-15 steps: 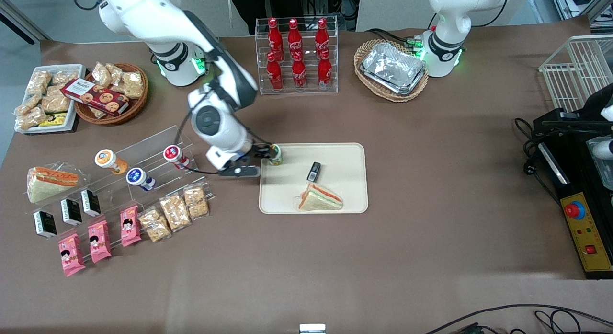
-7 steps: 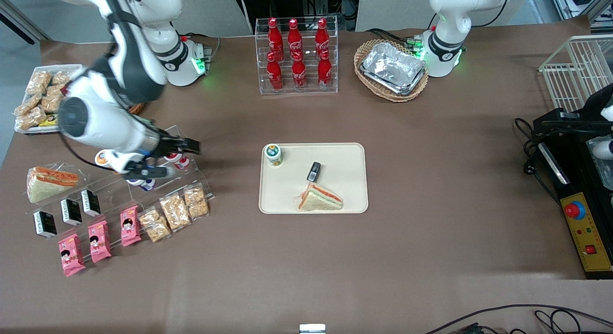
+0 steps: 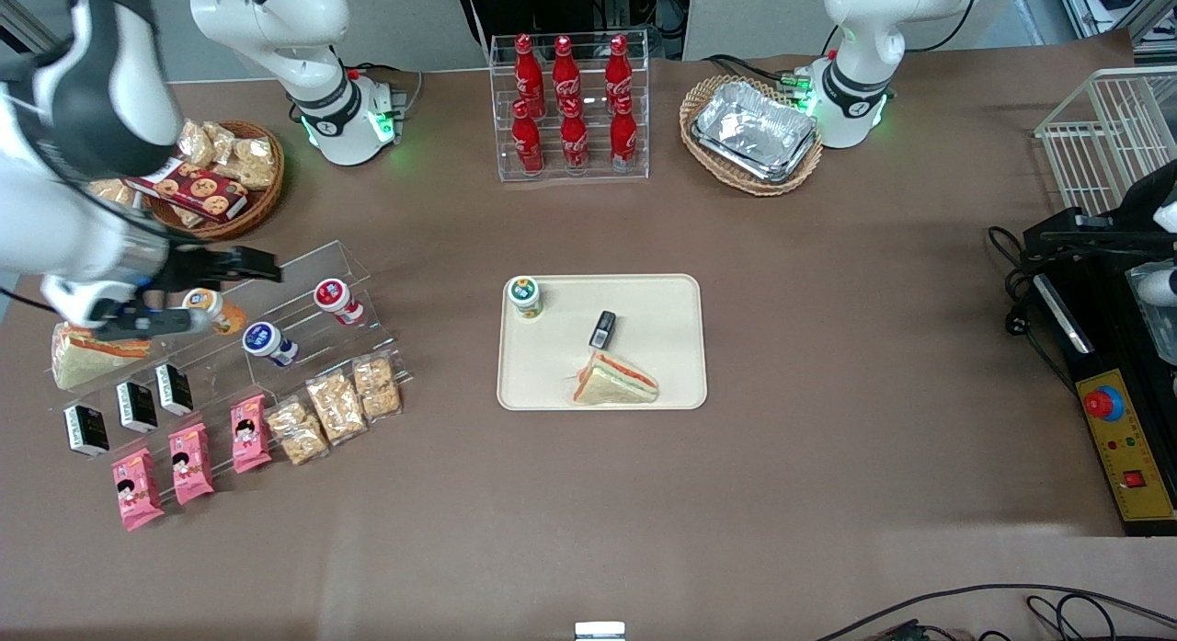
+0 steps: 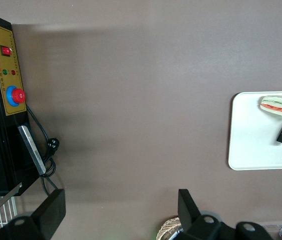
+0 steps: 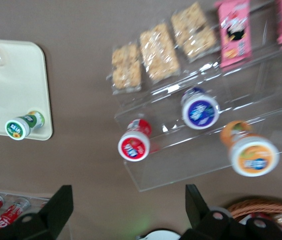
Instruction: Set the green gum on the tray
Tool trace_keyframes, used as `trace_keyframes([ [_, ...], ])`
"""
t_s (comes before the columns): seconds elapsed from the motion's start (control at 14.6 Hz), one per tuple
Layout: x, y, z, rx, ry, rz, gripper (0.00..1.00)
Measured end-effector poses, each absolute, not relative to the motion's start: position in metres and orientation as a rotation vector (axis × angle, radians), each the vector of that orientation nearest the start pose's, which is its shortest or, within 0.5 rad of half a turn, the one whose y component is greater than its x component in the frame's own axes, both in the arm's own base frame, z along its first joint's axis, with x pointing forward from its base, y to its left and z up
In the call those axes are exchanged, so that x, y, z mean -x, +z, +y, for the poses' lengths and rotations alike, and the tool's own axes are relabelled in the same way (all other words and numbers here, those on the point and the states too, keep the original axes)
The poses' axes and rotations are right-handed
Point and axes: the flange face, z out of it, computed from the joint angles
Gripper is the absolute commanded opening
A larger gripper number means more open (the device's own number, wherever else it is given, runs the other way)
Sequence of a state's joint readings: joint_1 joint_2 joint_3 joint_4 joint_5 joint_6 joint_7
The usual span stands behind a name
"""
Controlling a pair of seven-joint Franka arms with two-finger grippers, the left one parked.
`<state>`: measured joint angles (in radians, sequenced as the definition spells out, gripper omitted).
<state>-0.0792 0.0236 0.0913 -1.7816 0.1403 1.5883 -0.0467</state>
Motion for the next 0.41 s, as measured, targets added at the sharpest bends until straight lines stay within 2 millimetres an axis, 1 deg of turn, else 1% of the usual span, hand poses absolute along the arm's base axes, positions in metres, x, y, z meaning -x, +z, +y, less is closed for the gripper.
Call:
trace_keyframes([
  [0.14, -0.548, 0.537, -0.003, 2.990, 0.288, -0.089, 1.00],
  [0.21, -0.549, 0.548, -0.008, 3.001, 0.286, -0.102, 1.00],
  [0.41, -0.548, 0.579, -0.008, 3.020, 0.275, -0.127, 1.00],
])
